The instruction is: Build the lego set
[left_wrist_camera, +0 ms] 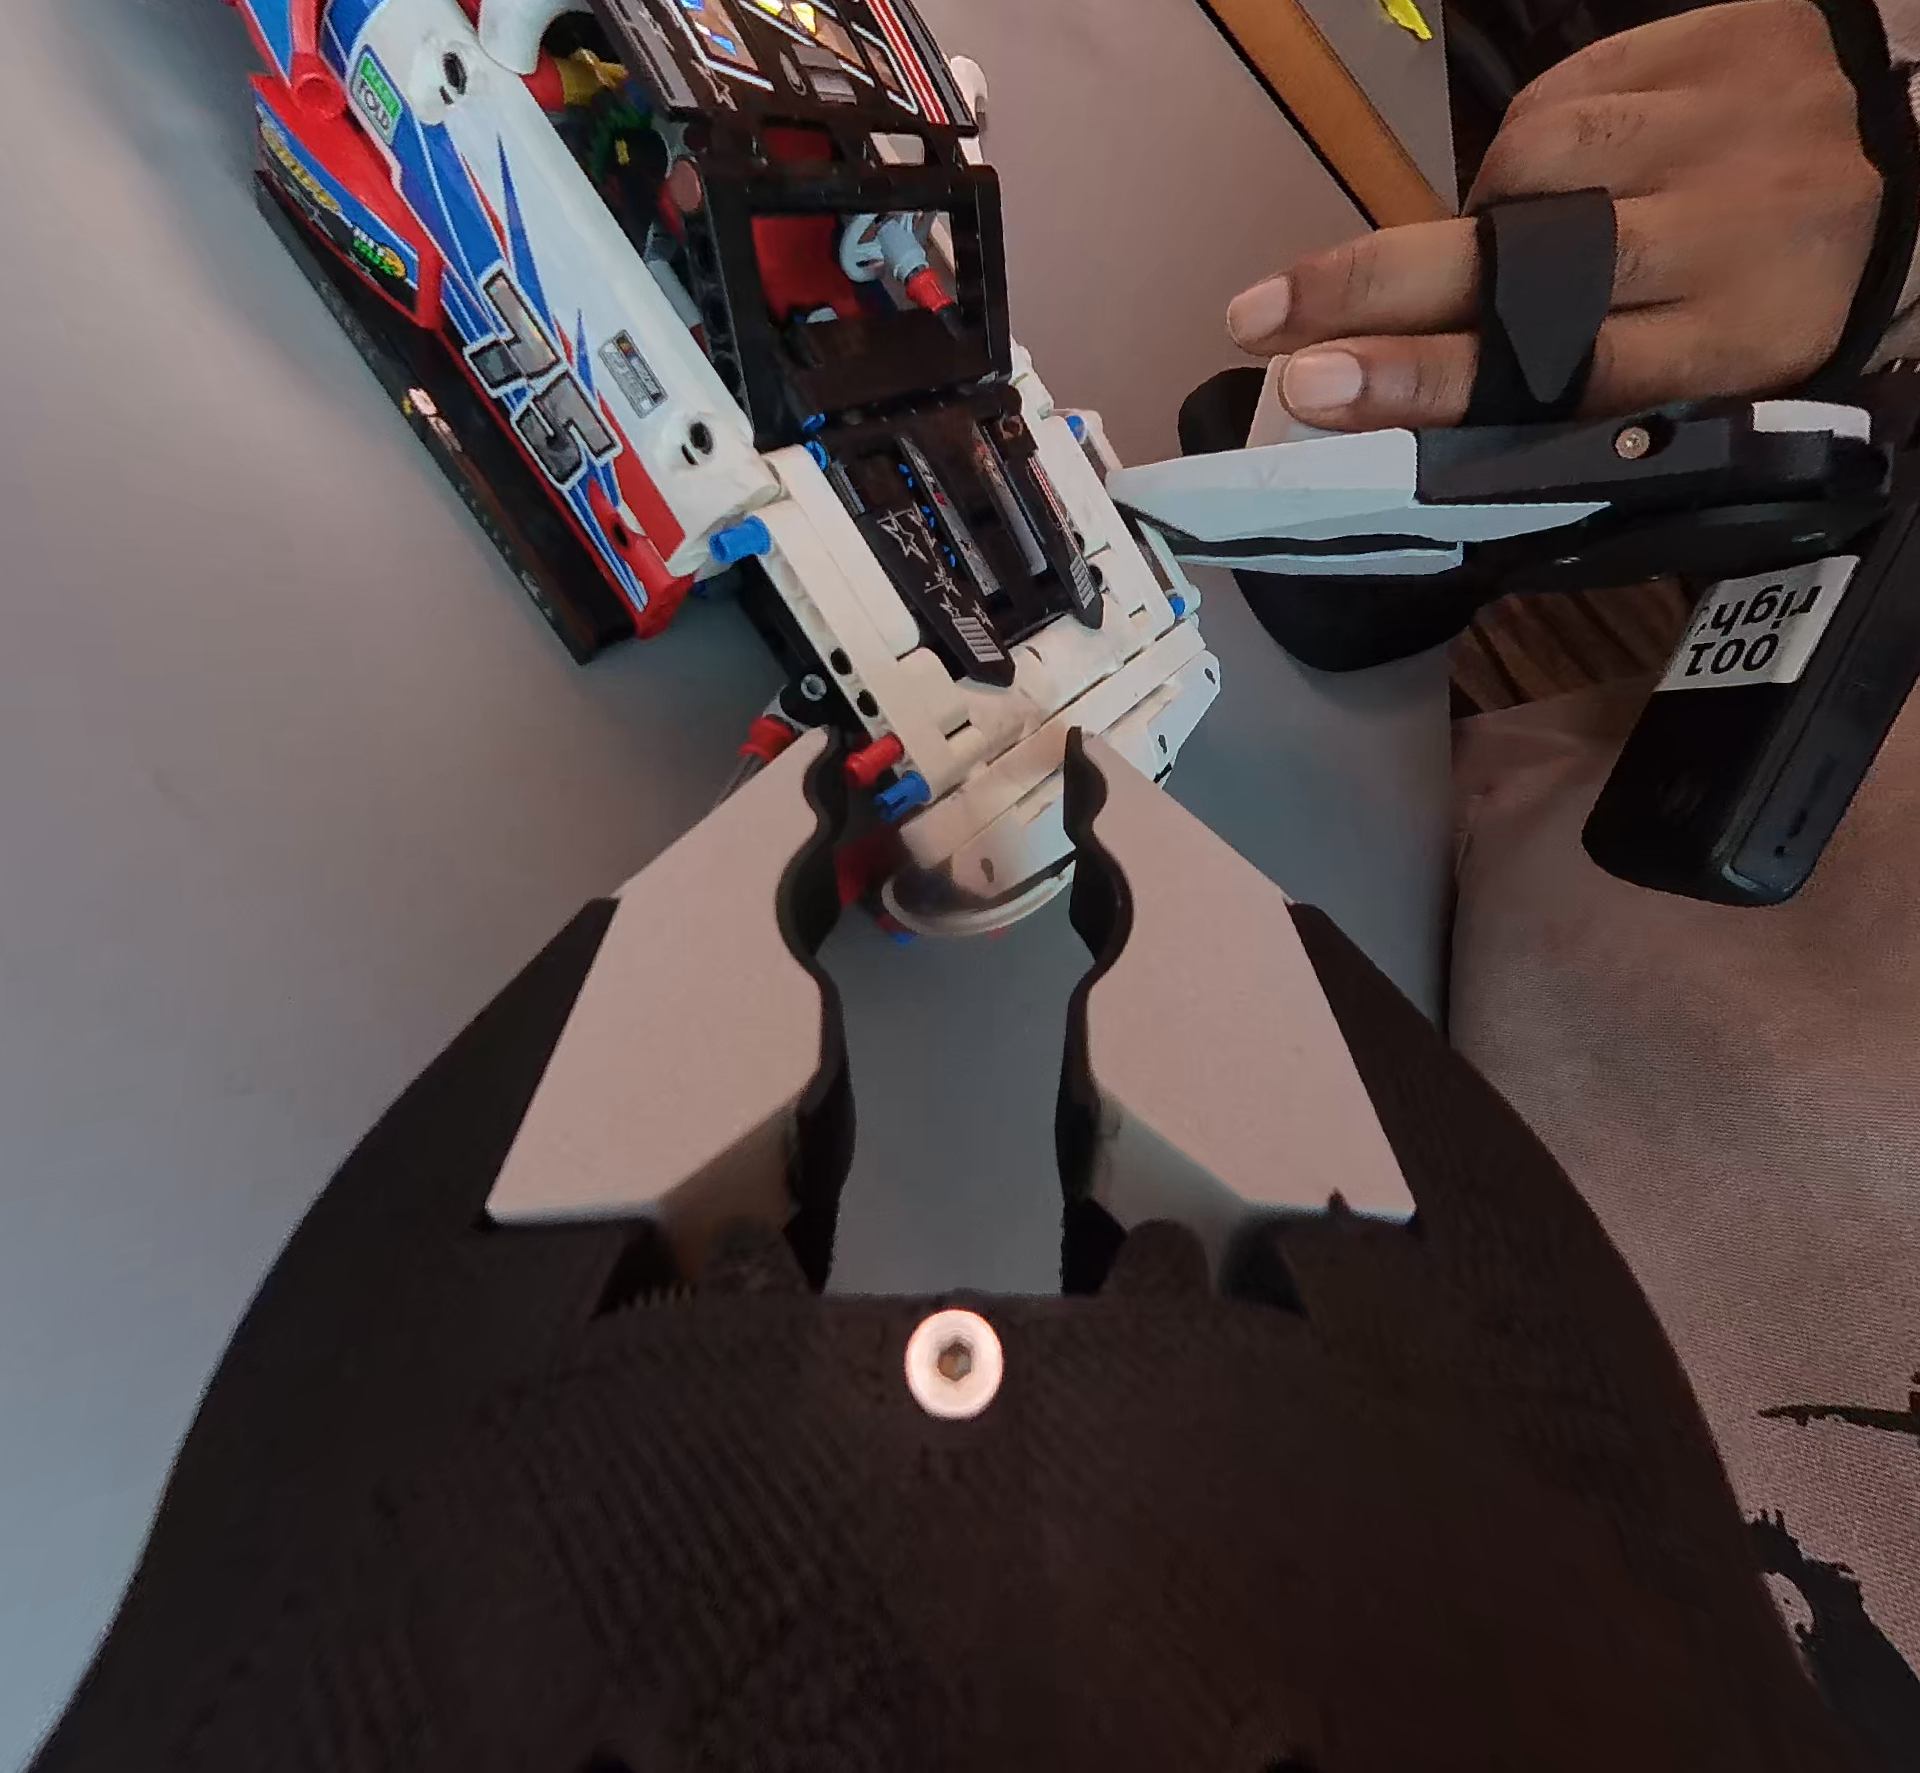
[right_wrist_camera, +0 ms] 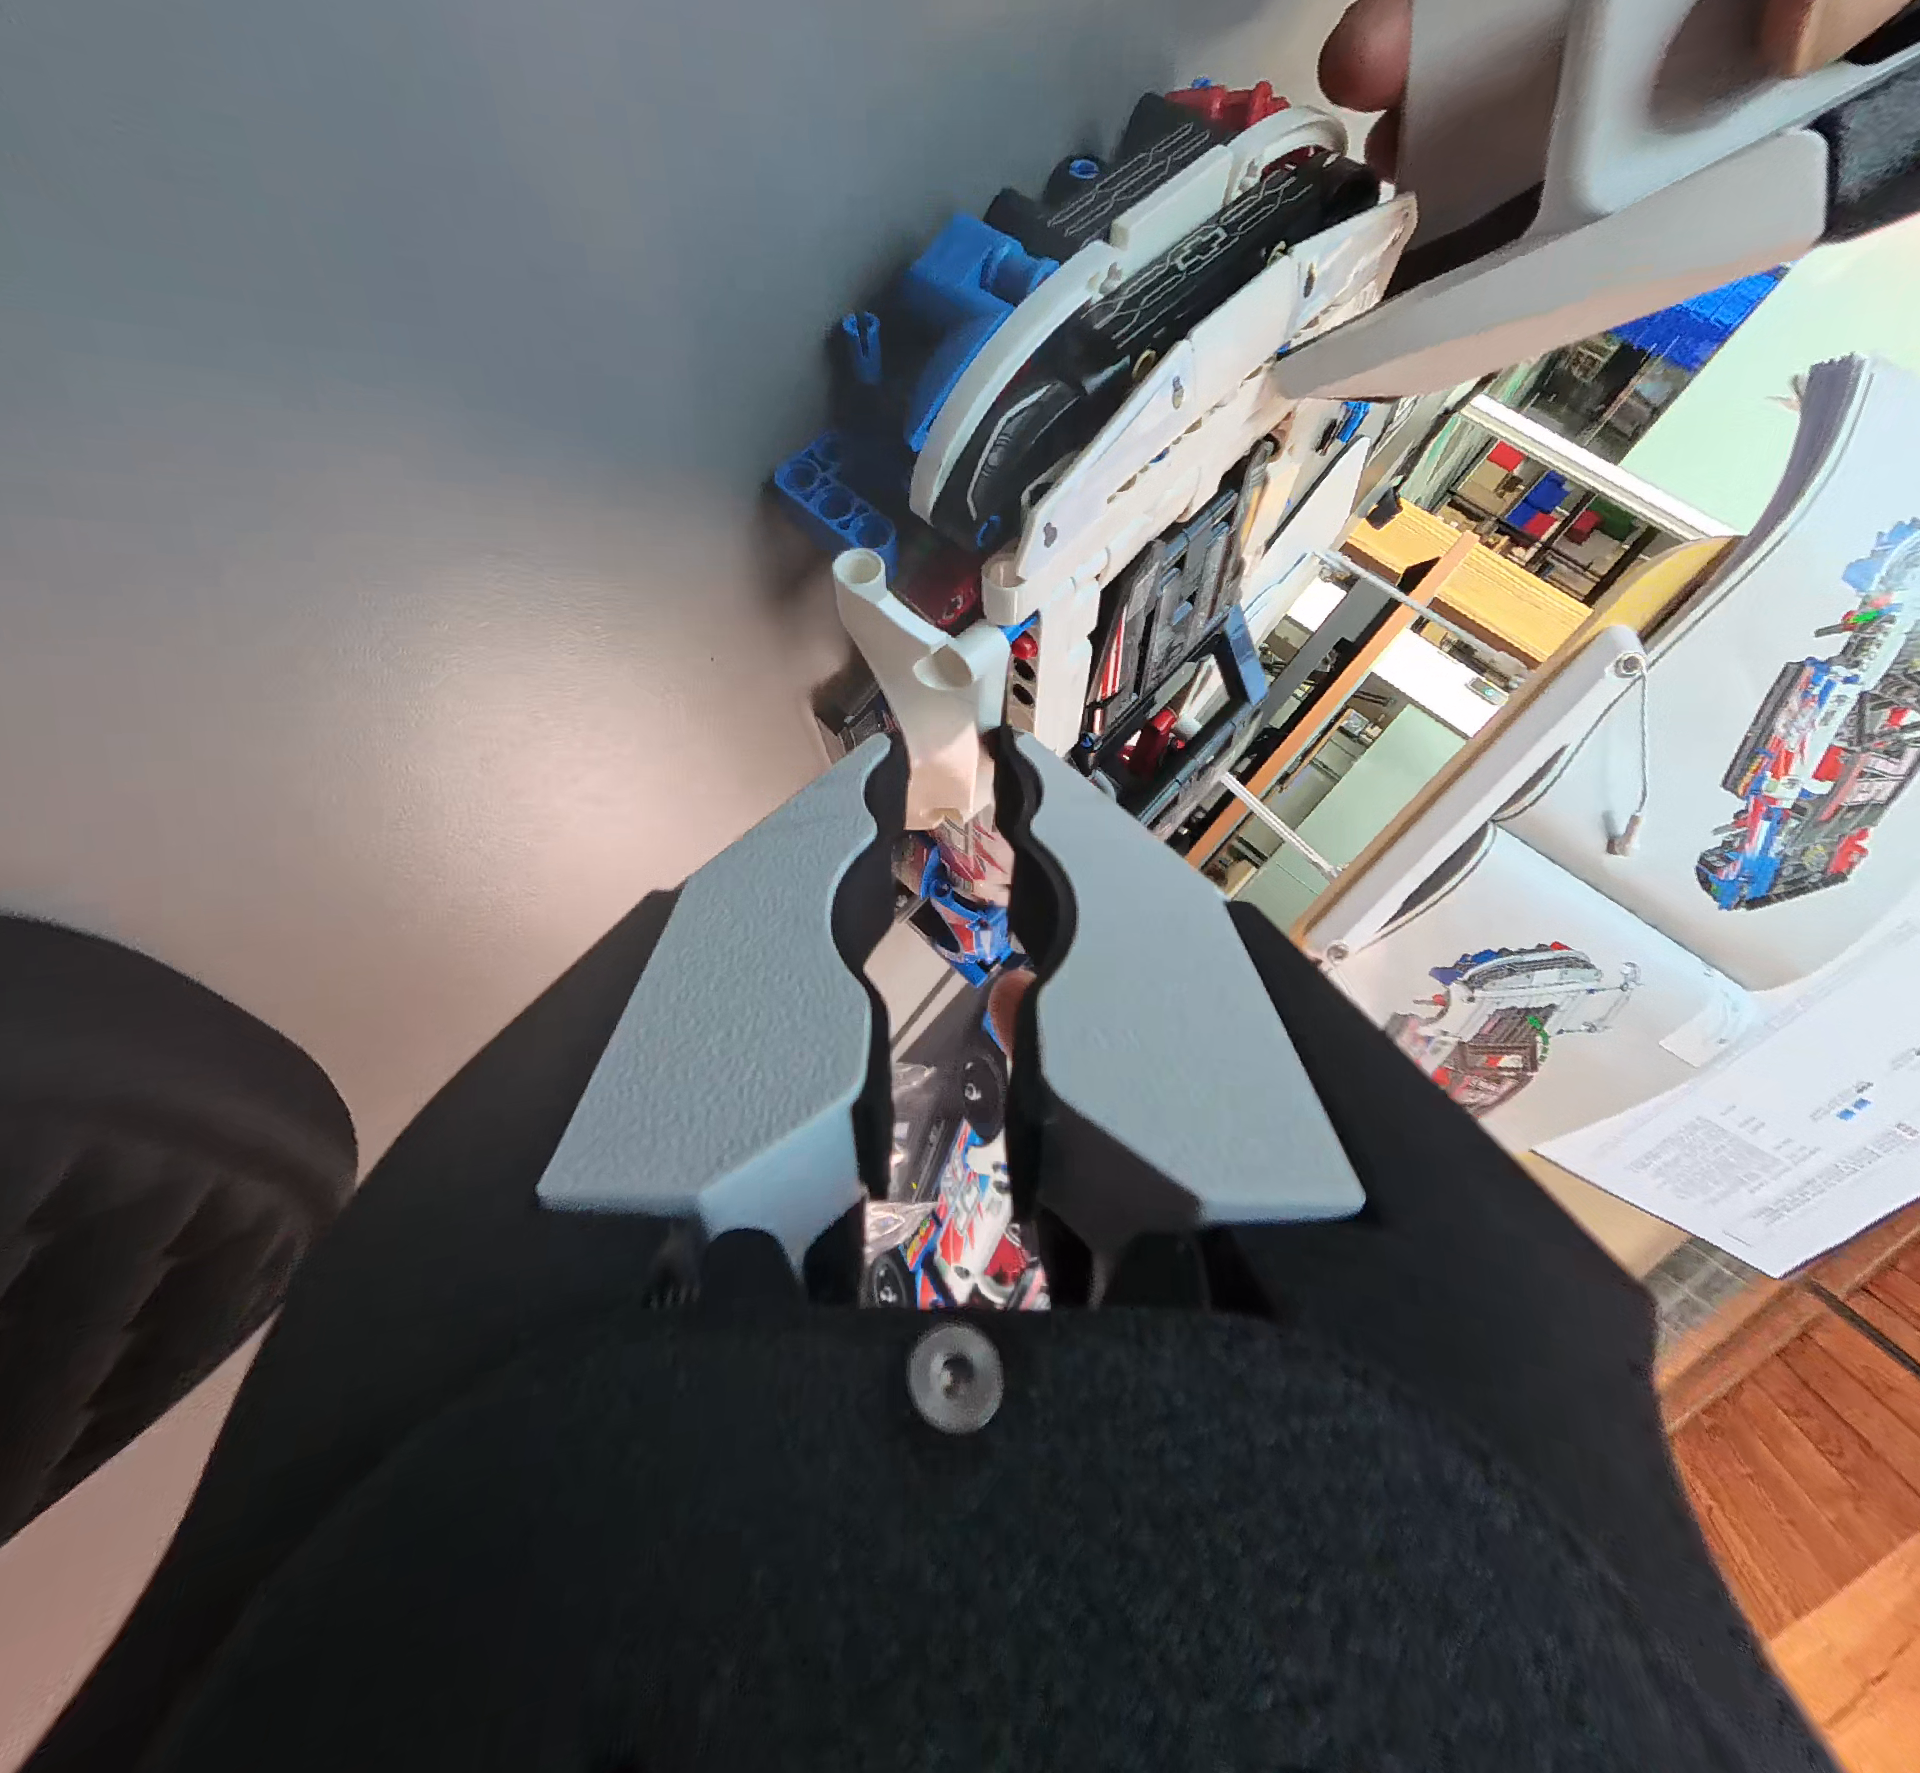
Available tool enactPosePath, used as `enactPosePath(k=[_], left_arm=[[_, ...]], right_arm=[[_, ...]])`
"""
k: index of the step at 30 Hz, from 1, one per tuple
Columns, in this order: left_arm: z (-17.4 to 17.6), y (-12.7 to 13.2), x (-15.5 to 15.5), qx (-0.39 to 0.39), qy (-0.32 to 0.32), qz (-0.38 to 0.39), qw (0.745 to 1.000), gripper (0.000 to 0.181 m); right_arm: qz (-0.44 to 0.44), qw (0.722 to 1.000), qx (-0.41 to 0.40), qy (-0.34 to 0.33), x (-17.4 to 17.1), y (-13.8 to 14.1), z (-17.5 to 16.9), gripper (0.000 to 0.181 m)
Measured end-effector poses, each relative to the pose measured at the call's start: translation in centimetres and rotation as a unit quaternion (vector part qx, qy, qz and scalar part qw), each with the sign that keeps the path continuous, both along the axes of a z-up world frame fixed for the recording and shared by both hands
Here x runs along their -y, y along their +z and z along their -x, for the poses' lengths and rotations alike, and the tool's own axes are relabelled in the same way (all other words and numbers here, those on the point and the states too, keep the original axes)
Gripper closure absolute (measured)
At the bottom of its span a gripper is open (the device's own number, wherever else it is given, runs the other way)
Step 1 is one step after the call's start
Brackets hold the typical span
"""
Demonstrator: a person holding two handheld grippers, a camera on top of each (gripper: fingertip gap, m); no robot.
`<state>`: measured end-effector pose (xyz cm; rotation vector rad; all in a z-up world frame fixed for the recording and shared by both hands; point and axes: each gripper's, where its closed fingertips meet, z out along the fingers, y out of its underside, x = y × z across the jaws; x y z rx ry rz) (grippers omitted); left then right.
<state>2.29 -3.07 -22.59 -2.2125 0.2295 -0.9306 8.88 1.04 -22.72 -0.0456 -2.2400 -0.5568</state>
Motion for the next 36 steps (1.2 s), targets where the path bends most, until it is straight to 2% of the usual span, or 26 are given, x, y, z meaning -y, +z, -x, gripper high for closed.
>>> enactPosePath(k=[10,30,36], left_arm=[[-0.02,0.03,-0.04,0.001,0.002,-0.002,1.0,0.142],[0.16,0.06,-0.24,-0.003,-0.003,-0.016,1.0,0.144],[0.13,0.06,-0.22,-0.007,-0.008,-0.017,1.0,0.145]], right_arm=[[-0.04,0.998,0.027,0.031,-0.09,0.15,0.24,0.167],[-0.029,0.998,0.014,0.053,-0.63,-0.02,0.94,0.167],[-0.016,0.998,0.033,0.059,-0.59,-0.02,0.92,0.167]])
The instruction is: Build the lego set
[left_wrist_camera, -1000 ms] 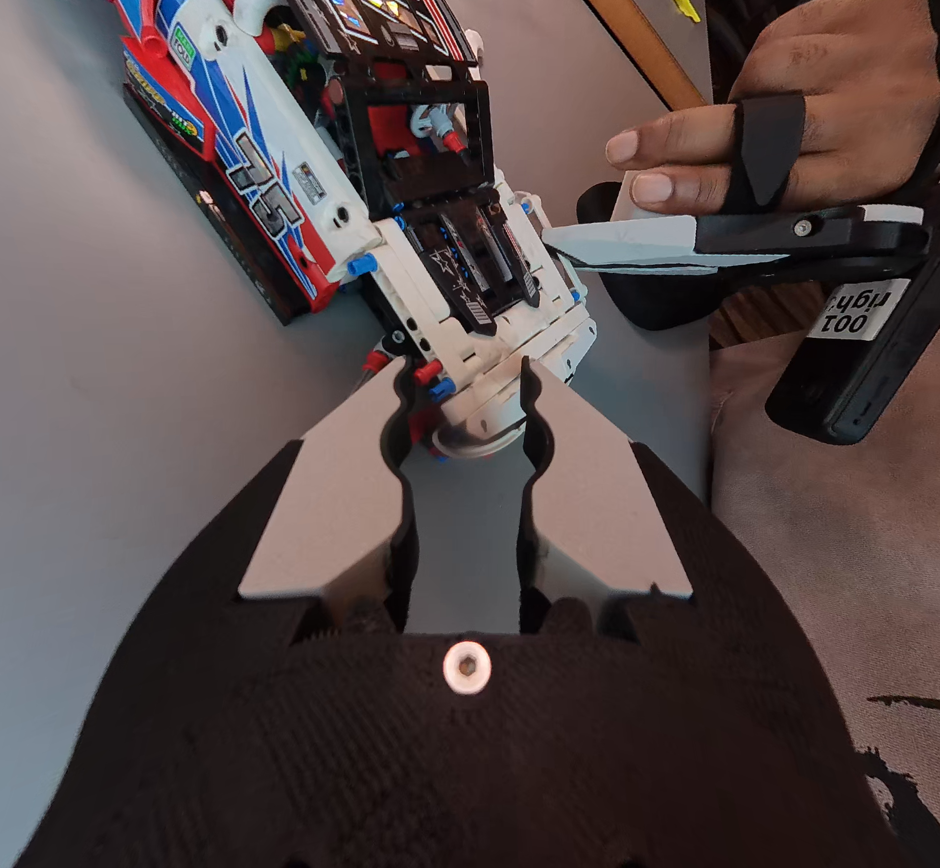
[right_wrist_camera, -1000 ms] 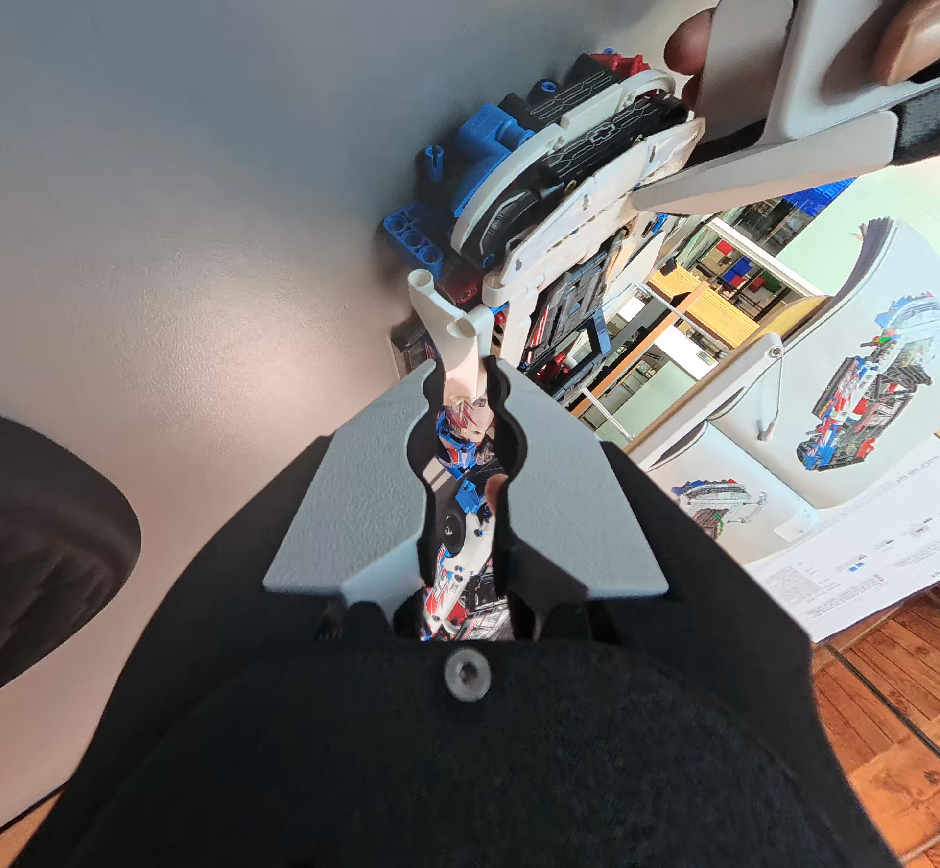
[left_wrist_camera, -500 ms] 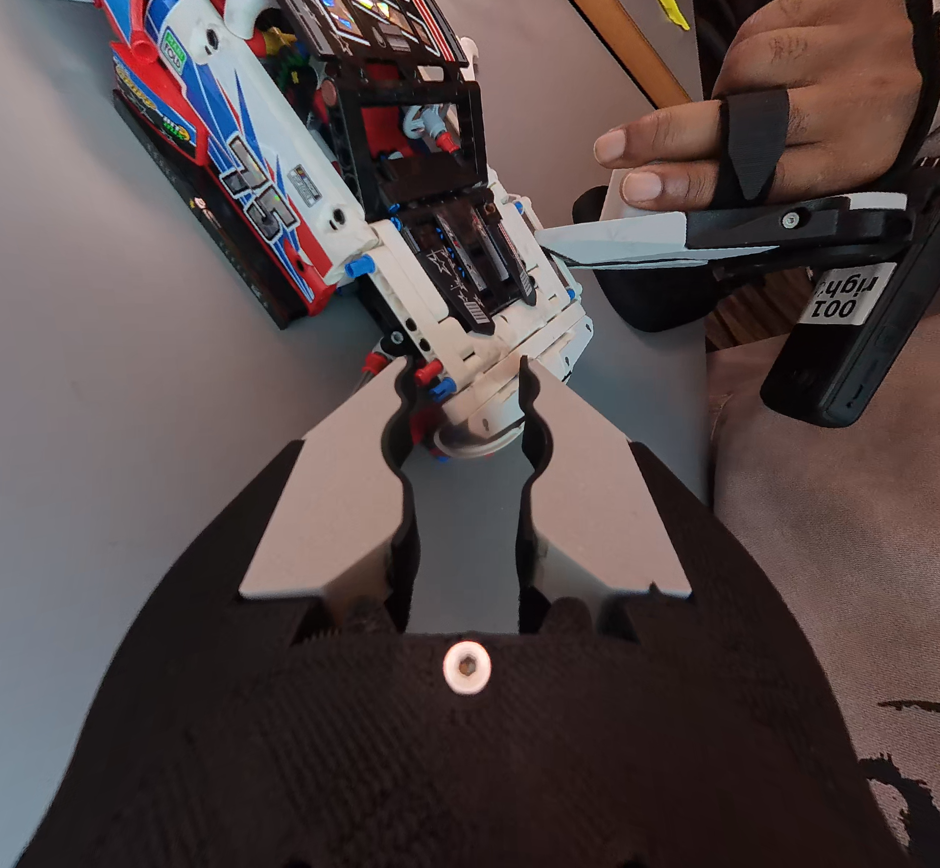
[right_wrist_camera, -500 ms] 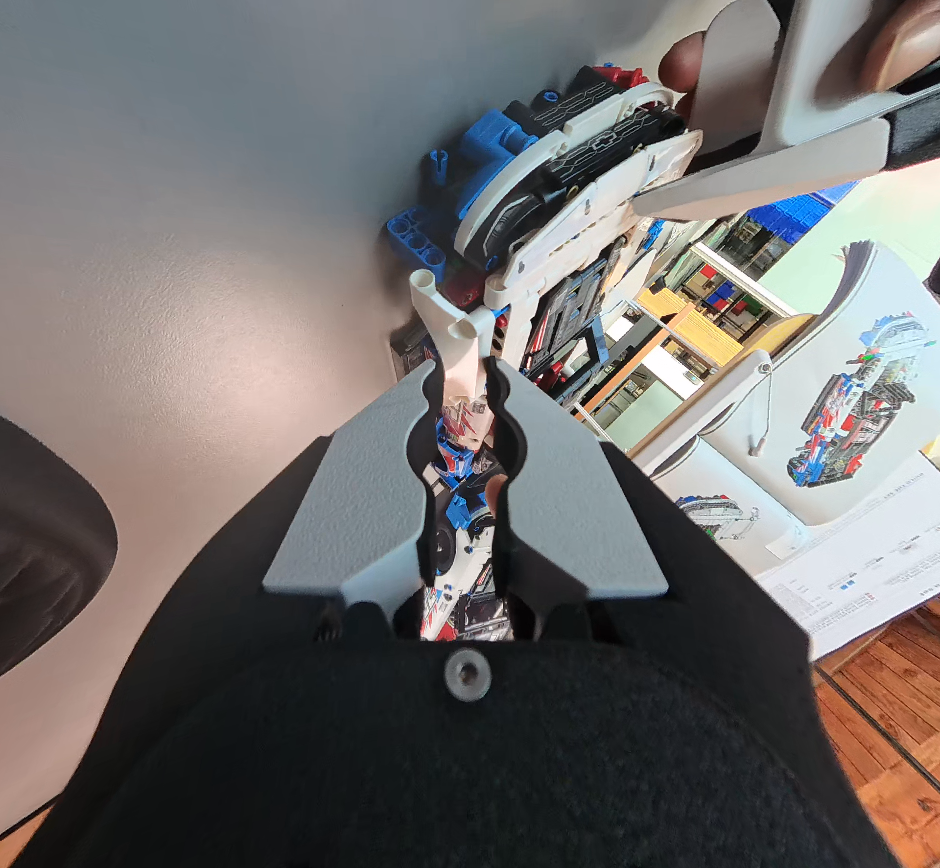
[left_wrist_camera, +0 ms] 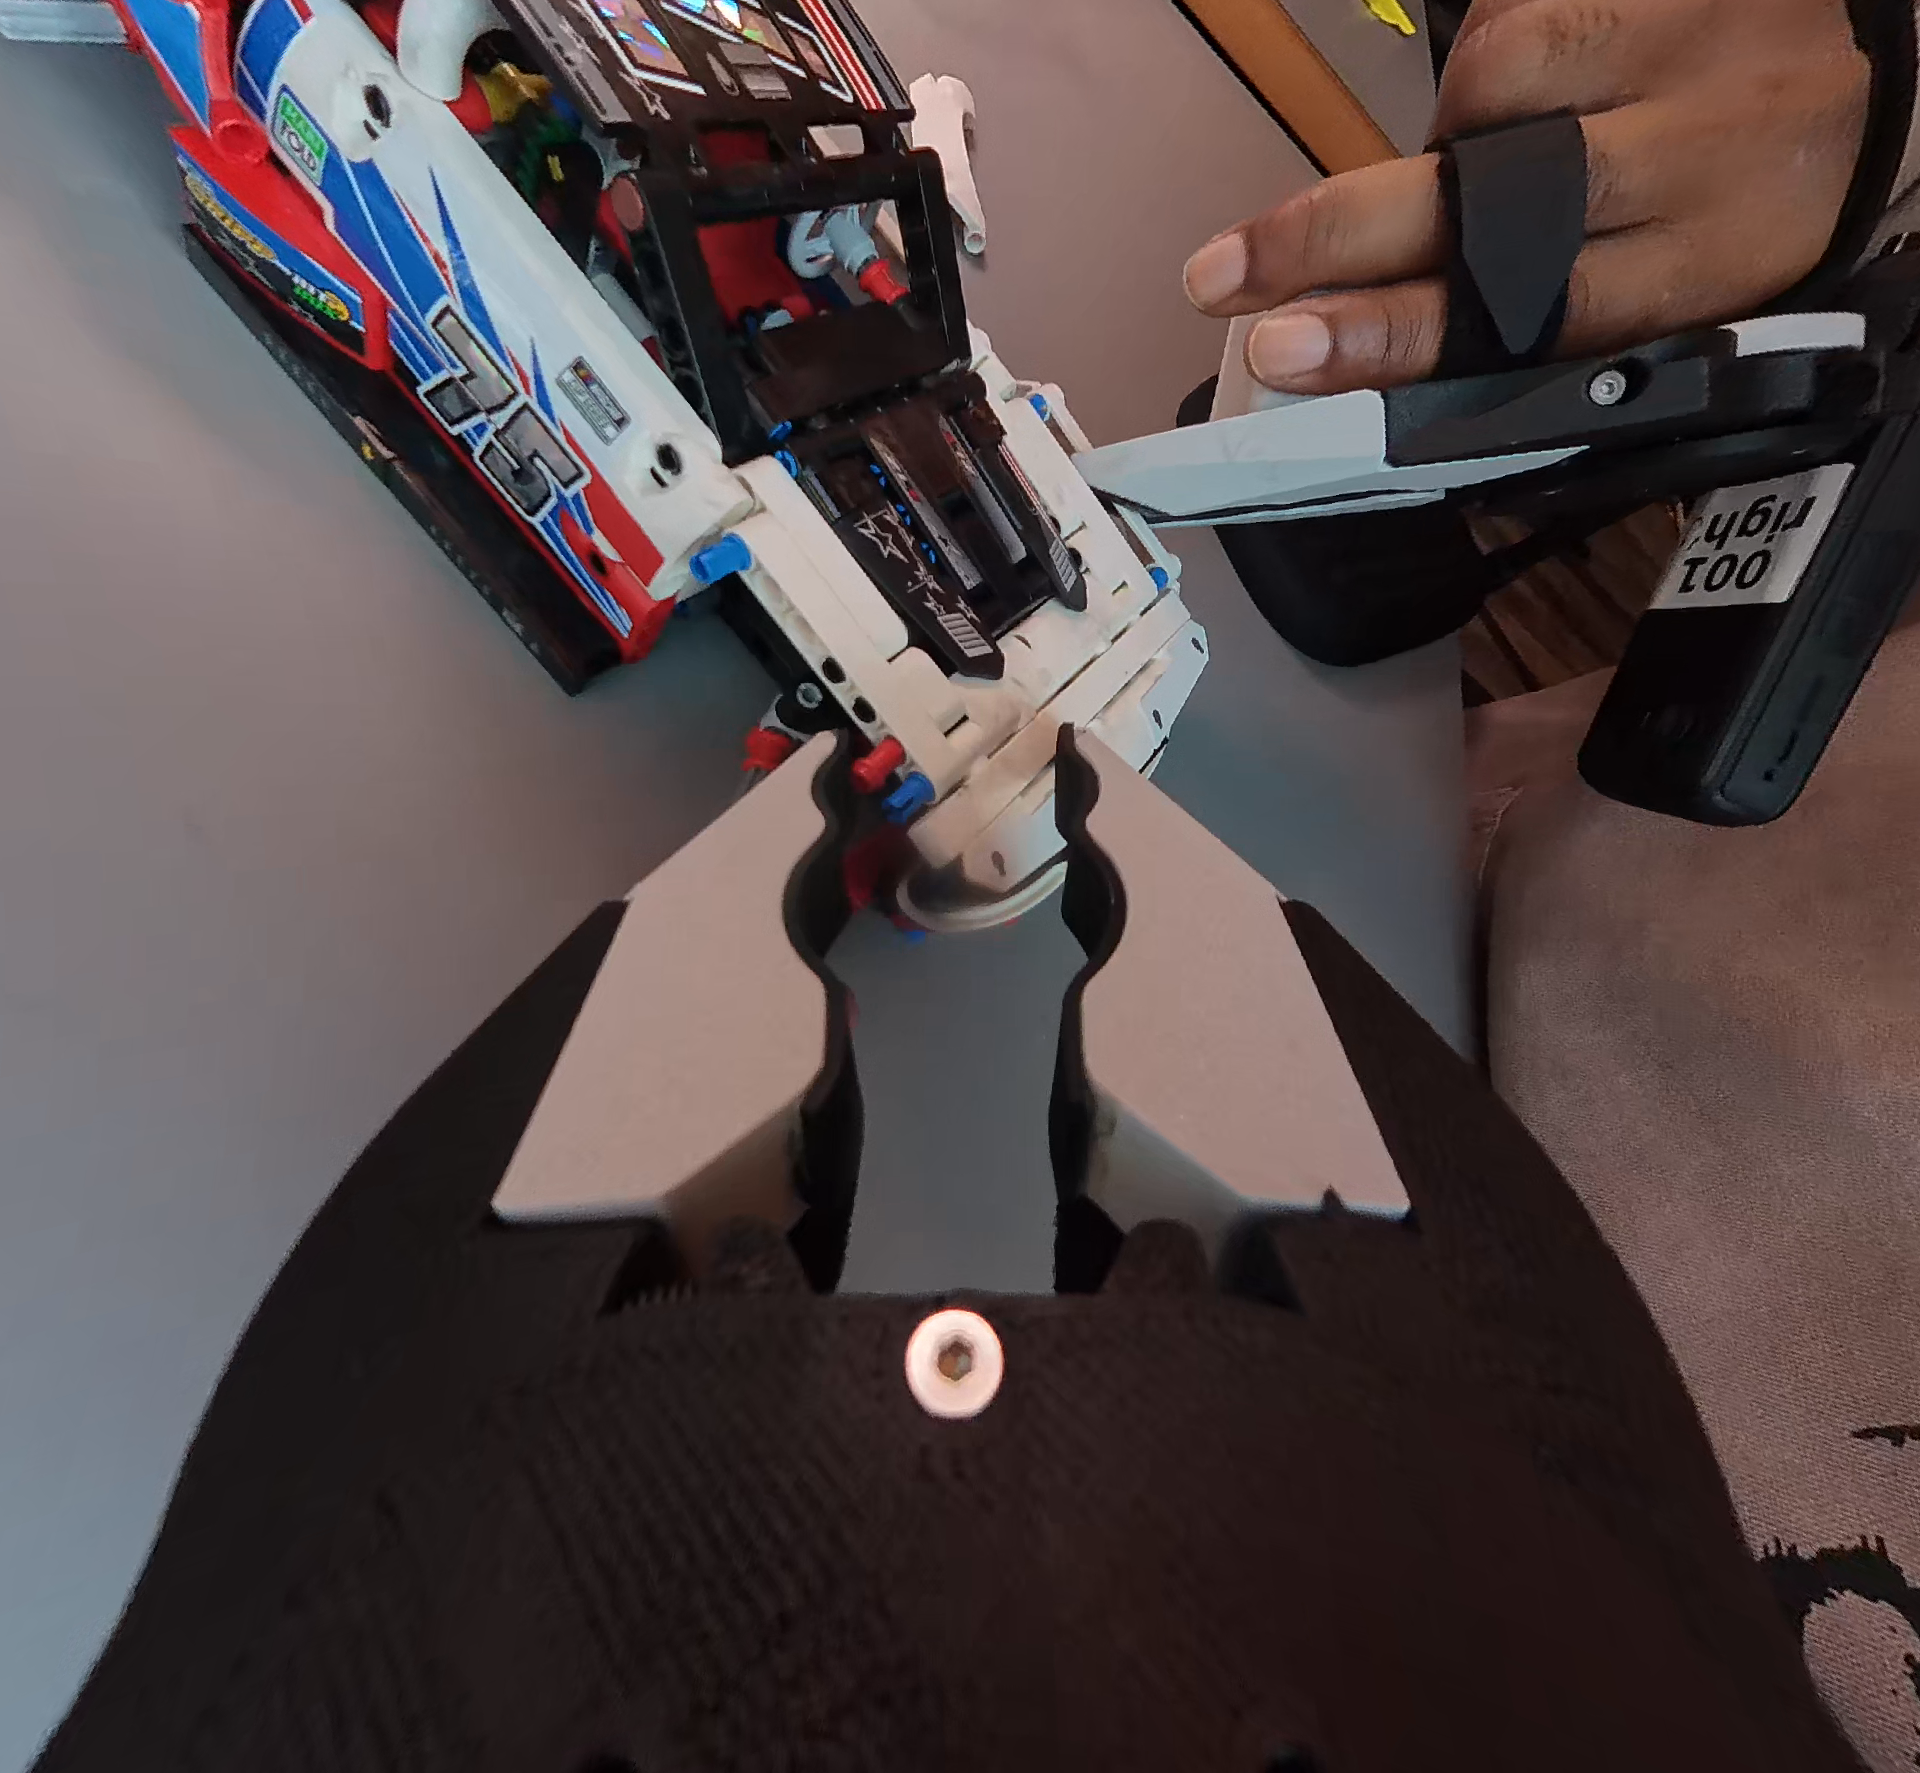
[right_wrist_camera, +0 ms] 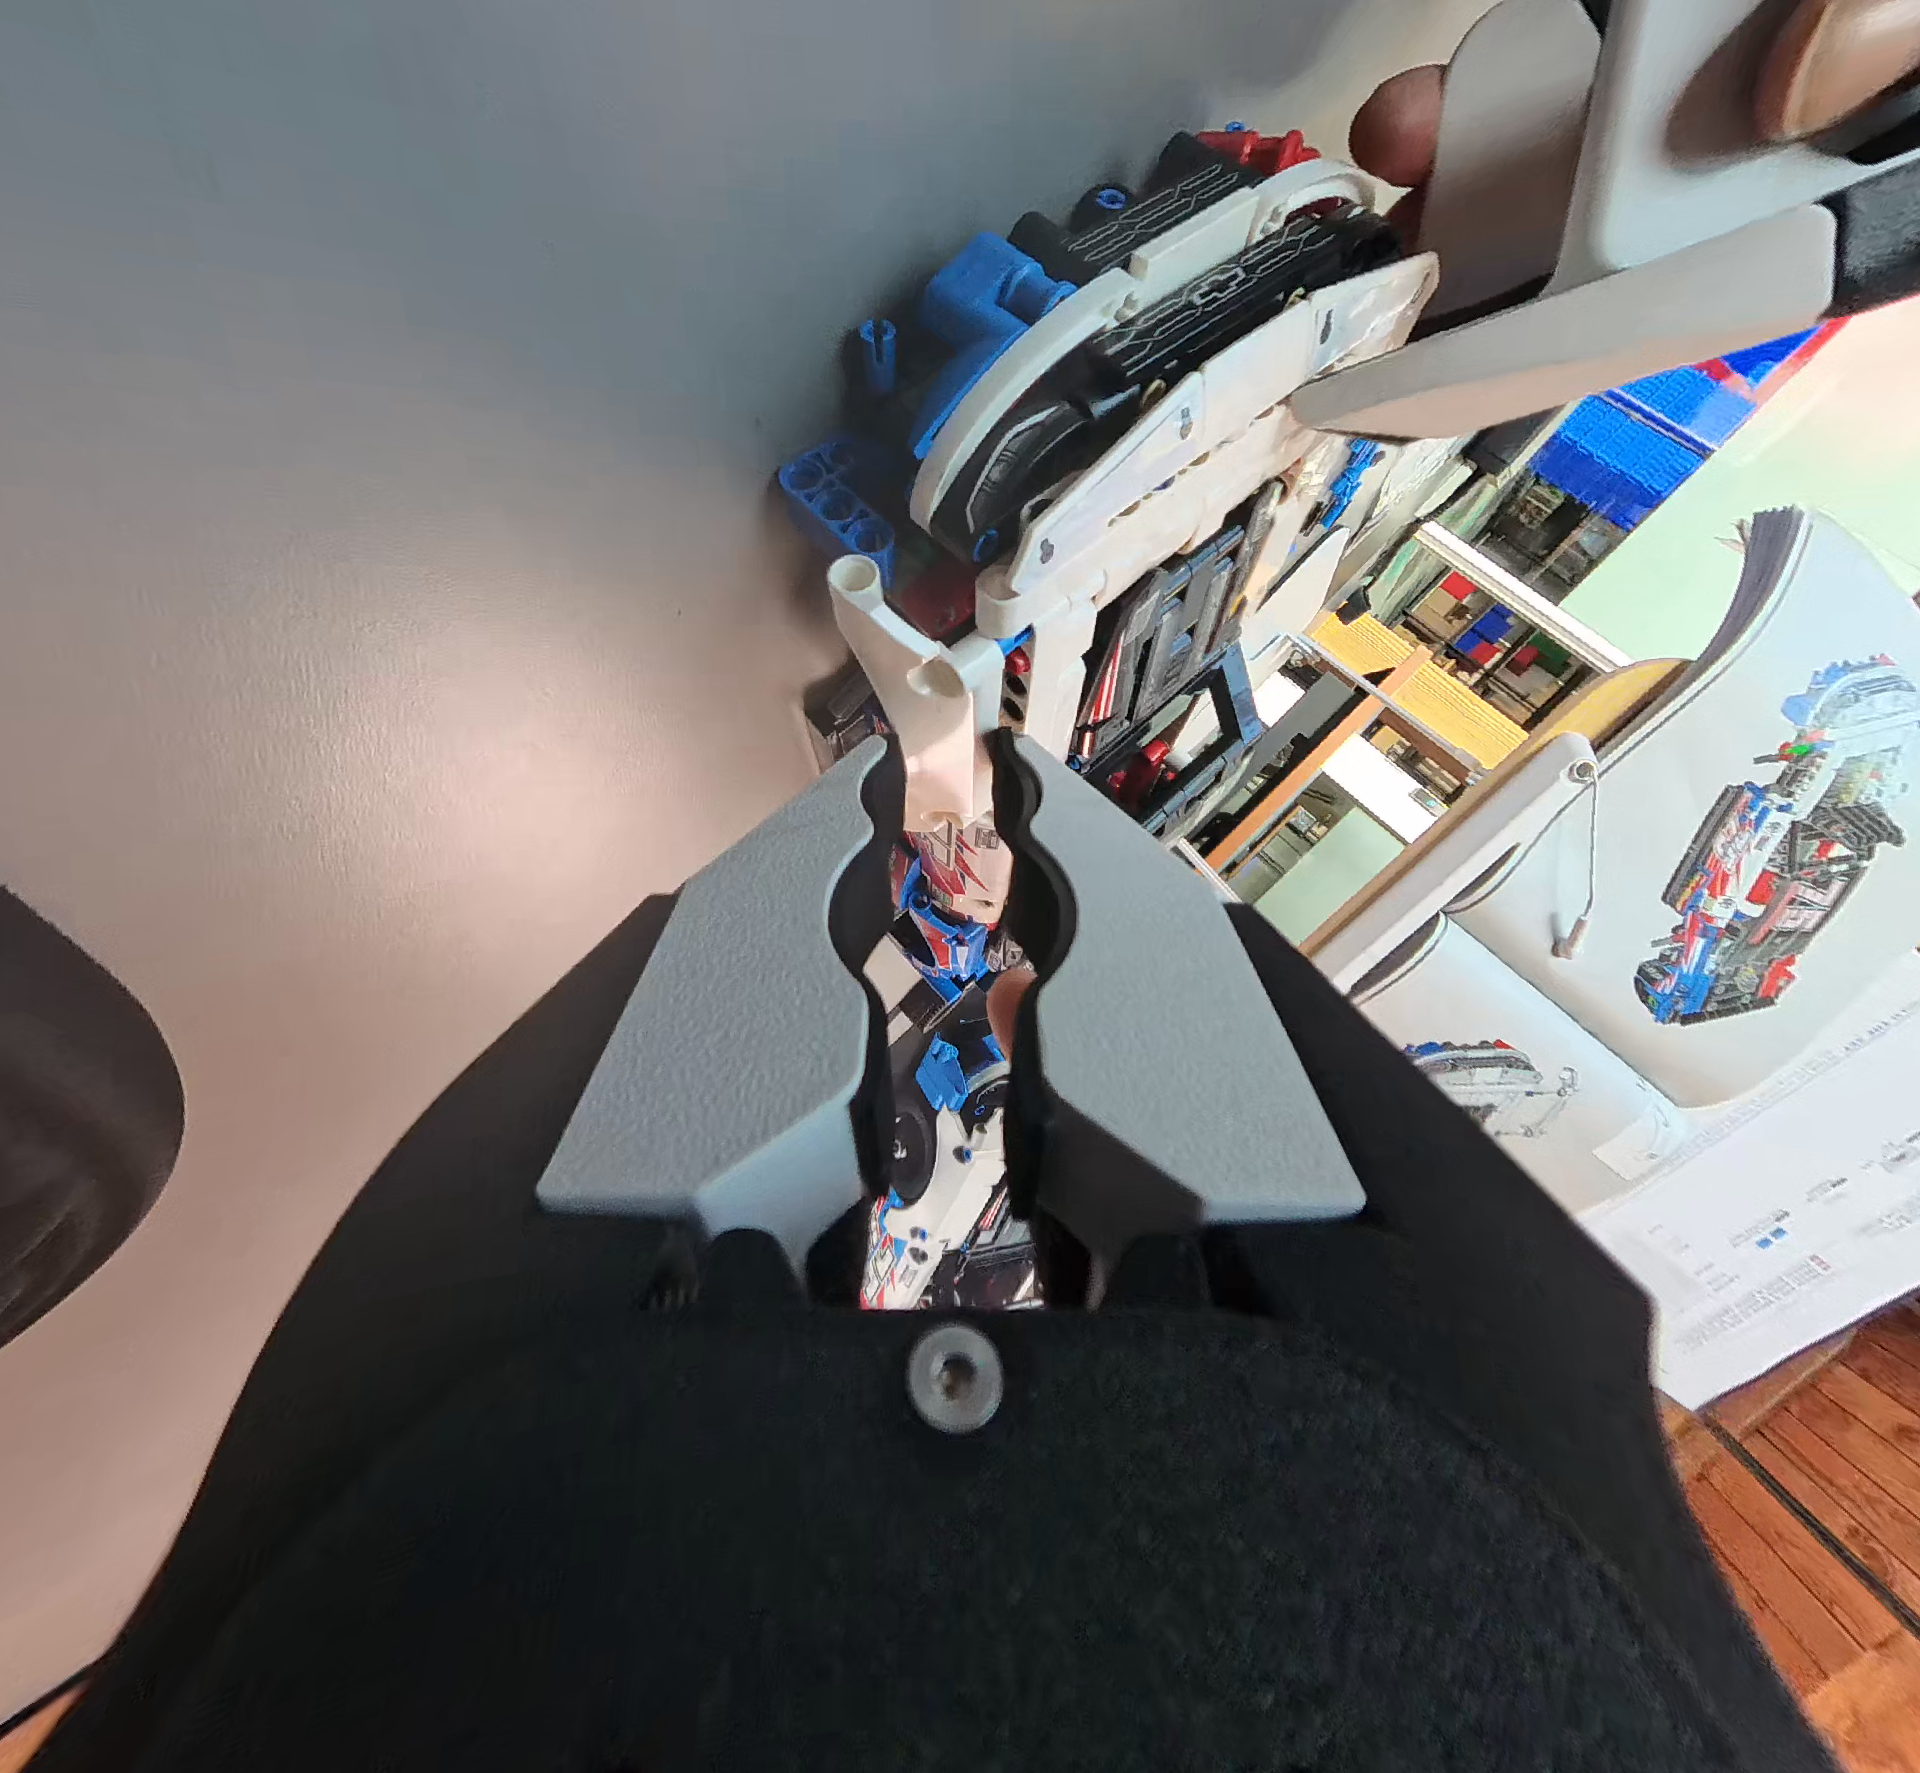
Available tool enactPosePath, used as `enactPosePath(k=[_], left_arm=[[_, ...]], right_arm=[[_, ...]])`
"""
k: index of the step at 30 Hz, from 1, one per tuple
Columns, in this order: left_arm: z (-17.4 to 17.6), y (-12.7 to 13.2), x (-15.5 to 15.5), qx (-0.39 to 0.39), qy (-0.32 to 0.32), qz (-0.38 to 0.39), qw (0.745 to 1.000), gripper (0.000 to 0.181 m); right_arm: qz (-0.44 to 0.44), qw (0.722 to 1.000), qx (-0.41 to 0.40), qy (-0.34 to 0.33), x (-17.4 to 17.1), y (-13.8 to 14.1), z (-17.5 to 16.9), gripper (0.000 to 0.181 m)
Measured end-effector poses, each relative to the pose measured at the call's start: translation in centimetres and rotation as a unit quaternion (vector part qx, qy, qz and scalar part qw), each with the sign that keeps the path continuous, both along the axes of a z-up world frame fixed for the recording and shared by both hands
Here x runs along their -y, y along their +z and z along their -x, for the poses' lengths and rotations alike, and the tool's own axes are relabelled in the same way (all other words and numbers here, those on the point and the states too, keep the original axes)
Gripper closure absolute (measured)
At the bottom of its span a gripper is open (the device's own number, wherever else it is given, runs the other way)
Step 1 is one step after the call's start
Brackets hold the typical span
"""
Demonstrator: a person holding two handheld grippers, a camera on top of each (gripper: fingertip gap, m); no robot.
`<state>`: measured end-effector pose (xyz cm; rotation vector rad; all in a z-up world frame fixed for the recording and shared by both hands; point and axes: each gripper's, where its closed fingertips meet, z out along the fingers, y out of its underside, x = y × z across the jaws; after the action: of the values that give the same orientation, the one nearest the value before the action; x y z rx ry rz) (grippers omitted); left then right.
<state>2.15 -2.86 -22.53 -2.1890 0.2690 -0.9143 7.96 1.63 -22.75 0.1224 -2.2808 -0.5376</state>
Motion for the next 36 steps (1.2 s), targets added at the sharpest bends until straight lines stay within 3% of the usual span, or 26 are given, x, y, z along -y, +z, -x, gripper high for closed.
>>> enactPosePath(k=[8,16,31,36], left_arm=[[-0.12,0.09,-0.13,-0.005,0.01,0.003,1.0,0.144],[0.07,0.08,0.05,0.001,0.008,-0.001,1.0,0.145],[-0.2,0.1,0.32,0.0,-0.003,-0.004,1.0,0.146],[-0.36,0.13,0.35,0.005,-0.011,-0.01,1.0,0.147]], right_arm=[[-0.005,0.998,0.062,0.016,0.13,0.09,-0.26,0.168],[0.053,0.998,0.021,0.016,0.3,0.05,0.05,0.168],[0.036,0.998,0.035,0.038,0.17,0.3,-0.12,0.168],[0.033,0.995,0.024,0.089,0.14,0.26,-0.17,0.169]])
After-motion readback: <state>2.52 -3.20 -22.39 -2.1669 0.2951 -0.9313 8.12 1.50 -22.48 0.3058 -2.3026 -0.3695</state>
